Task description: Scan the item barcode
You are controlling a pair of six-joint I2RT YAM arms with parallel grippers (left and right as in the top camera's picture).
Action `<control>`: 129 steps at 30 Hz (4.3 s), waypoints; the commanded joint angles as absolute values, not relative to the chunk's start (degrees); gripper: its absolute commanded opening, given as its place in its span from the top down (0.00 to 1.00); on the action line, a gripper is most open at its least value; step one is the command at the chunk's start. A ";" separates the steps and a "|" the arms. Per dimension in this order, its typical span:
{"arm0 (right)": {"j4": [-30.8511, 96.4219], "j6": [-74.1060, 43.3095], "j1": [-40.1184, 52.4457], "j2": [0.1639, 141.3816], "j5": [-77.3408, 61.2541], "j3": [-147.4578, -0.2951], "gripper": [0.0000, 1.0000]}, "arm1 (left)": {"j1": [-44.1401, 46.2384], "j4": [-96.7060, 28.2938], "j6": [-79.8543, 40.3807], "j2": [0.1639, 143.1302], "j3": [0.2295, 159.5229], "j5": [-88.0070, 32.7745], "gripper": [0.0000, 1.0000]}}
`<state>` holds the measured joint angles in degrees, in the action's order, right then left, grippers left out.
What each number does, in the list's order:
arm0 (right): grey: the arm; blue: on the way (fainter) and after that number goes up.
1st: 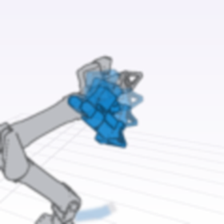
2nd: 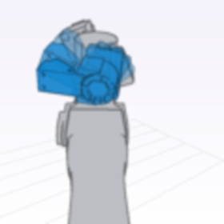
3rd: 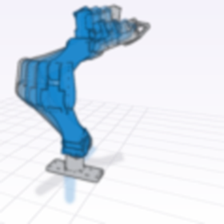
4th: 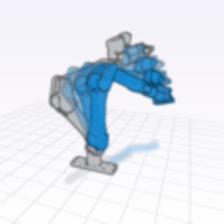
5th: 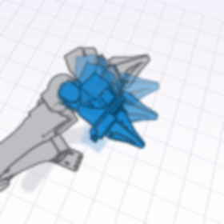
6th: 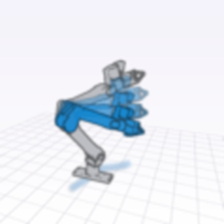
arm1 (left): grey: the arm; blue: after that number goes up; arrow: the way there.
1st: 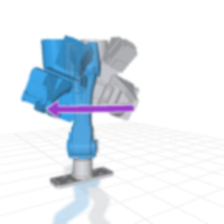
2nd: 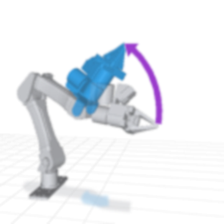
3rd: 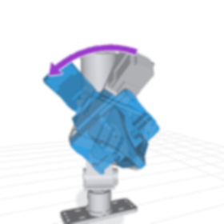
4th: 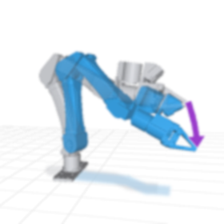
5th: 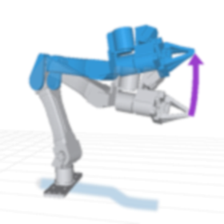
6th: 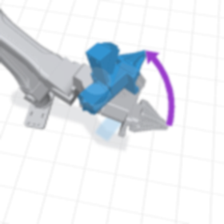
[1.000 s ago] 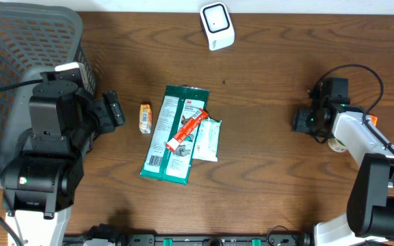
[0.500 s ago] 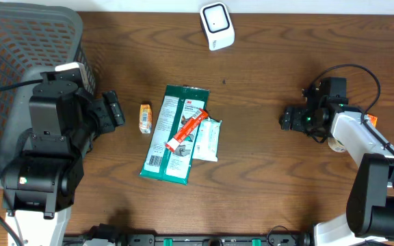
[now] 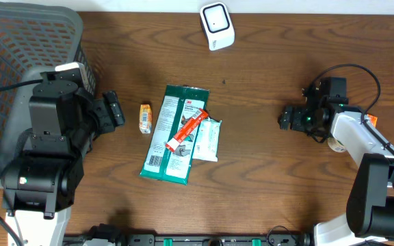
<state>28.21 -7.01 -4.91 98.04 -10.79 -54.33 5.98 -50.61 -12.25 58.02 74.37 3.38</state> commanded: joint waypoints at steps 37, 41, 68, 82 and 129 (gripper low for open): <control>27.40 -7.27 -2.90 98.26 -11.49 -54.96 0.01 | 5.63 -50.57 -12.58 58.00 74.91 3.70 0.13; 27.40 -7.27 -2.87 98.26 -11.49 -54.96 0.01 | 5.63 -50.57 -12.58 58.00 74.91 3.70 0.13; 21.19 -22.48 17.91 98.28 -23.44 -54.96 0.13 | 5.63 -50.57 -12.58 57.98 74.91 3.70 0.13; 22.90 -28.84 33.34 98.15 -23.18 -57.93 0.38 | 5.63 -50.57 -12.58 58.00 74.91 3.70 0.13; 23.00 -71.29 43.62 109.86 0.62 -71.77 0.61 | 5.63 -50.57 -12.58 58.00 74.91 3.70 0.13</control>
<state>22.11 -66.98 43.05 109.45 -4.60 -71.99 5.98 -50.61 -12.25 58.02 74.37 3.38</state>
